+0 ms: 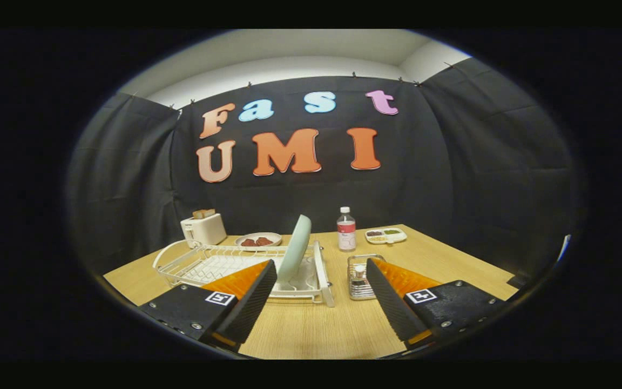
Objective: Take the plate from the dish rack, then take the spoon from the basket and place it into the plate.
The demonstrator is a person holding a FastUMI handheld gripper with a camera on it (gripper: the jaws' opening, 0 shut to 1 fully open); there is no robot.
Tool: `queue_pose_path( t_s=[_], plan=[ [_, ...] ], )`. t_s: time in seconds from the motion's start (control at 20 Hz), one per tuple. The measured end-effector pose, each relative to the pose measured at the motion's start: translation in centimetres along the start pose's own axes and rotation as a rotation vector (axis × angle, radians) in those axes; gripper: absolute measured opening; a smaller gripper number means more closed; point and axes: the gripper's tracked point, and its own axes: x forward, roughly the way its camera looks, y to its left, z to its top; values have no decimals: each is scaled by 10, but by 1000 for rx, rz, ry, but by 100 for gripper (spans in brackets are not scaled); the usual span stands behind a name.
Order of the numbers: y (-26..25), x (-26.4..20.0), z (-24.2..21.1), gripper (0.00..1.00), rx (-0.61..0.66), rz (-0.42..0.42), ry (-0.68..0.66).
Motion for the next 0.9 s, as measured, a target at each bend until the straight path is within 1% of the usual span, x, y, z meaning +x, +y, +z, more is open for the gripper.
queue_pose_path(
  t_s=[0.15, 0.35, 0.7, 0.8, 0.9],
  plan=[
    [12, 27, 11, 99, -9, 18, 10],
    [27, 69, 4, 99, 22, 28, 78],
    [39, 135, -17, 99, 17, -8, 195],
    [34, 151, -19, 99, 34, -35, 210],
    [34, 163, -30, 98, 75, -50, 252]
  ],
)
